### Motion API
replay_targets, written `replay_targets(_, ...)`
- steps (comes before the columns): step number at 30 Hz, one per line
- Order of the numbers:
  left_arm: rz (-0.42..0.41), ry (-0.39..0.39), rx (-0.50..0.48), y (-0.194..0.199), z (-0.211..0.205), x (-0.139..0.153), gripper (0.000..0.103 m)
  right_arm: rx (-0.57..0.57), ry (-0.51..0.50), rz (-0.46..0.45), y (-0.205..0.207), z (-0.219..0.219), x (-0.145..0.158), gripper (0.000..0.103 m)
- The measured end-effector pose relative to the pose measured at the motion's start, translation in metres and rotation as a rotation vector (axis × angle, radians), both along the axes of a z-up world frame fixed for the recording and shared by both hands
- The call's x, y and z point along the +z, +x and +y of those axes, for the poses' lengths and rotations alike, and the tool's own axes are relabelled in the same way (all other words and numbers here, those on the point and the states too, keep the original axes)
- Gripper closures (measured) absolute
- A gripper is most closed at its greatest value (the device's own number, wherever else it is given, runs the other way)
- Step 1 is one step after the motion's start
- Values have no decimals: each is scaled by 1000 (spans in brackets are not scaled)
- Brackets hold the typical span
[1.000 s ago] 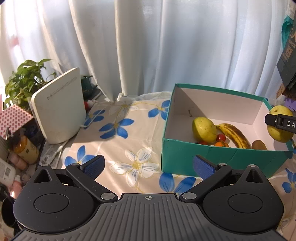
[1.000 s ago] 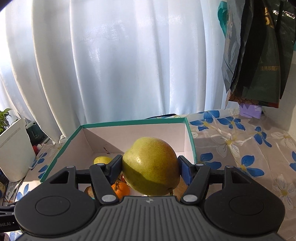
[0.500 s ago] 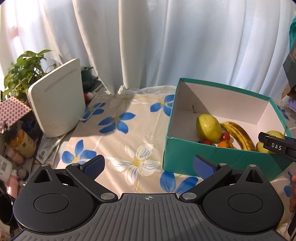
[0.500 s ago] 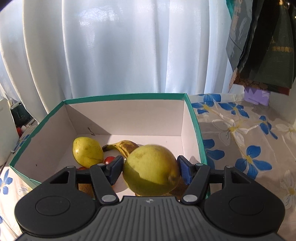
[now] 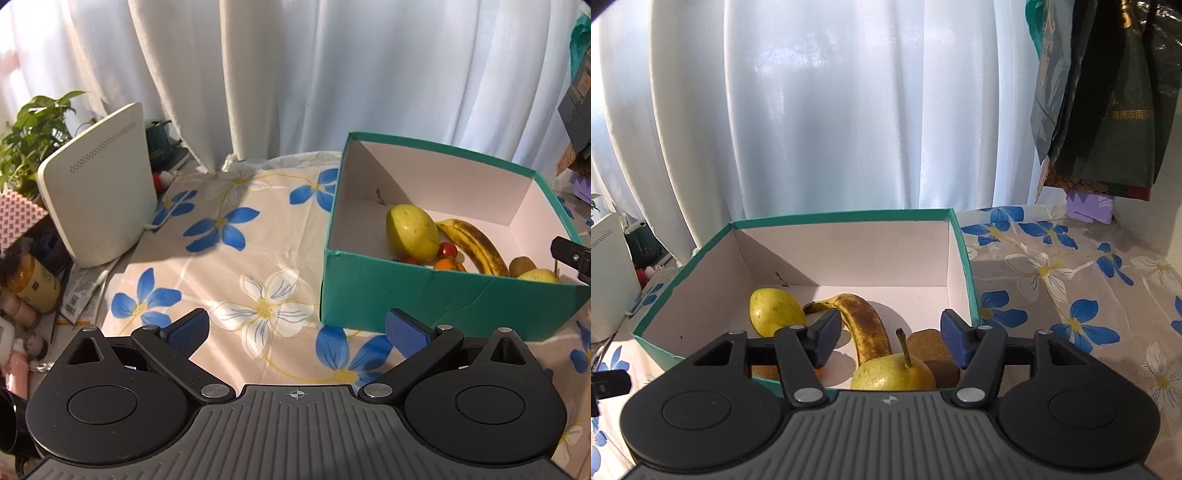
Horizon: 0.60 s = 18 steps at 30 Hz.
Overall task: Organize fruits
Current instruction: 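Open the right gripper to release the green pear, then grasp the red cherry tomato with the right gripper while the left gripper approaches the banana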
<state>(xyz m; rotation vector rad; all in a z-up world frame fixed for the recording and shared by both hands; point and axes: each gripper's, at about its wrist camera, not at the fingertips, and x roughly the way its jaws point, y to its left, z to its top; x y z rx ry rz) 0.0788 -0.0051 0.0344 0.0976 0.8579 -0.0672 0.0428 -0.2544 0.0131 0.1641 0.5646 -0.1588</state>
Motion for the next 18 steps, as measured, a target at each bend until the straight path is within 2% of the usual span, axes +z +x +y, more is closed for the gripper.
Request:
replay_targets(4,25,8,-37,-9,-1,-11,0,18,17,-11,-42,8,8,31)
replay_targets(8,48,16,-49,-17,-1,-18,0,119,48,79,-69,27,-5,31)
replay_targets(13,47,4,-46,-26,5,-18,0,235,52,197,-78,59,-32,31)
replay_targets(18,72,4,-55,-36,14,-22,0,202,78,221,-69,65,-41,32)
